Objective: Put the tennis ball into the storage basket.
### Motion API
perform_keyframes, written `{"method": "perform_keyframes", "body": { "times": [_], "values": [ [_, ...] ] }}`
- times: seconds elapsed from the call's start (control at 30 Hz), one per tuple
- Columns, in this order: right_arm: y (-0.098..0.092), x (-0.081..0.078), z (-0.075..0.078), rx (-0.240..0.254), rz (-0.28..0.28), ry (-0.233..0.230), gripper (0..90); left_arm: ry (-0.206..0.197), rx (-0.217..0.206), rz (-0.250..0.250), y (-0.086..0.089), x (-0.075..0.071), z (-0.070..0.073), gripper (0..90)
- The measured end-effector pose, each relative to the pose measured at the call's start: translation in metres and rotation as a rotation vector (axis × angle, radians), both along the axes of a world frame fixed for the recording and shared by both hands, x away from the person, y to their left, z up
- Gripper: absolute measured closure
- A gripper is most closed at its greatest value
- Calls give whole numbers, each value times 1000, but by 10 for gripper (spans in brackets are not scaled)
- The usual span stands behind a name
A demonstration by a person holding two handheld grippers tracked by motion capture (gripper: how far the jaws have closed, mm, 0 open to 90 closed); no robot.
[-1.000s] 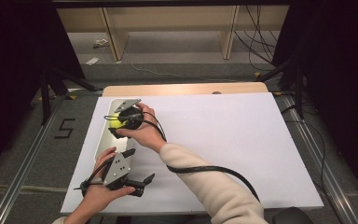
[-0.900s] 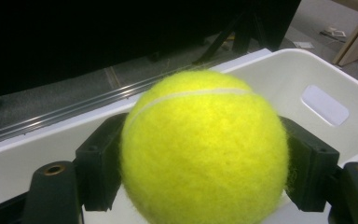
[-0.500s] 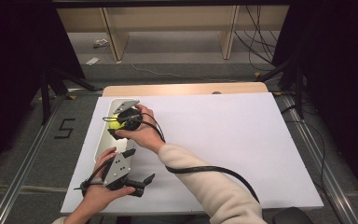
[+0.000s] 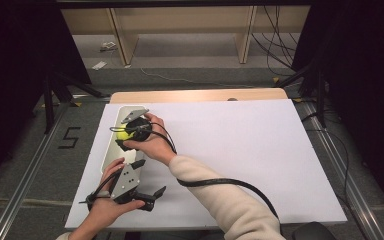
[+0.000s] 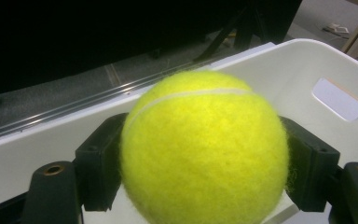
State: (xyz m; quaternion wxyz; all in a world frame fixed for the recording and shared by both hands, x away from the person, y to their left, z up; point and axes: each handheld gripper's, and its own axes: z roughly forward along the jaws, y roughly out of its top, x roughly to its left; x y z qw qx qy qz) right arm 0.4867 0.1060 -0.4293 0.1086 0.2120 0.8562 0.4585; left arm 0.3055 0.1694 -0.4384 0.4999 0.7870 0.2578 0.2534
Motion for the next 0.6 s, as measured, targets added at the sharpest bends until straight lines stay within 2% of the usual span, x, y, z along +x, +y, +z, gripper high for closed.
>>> {"method": "perform_keyframes", "body": {
  "times": [0.6],
  "values": [
    [7,0,0,0,-2,-12,259,0,-2,-4,0,0,0,1]
  ]
}}
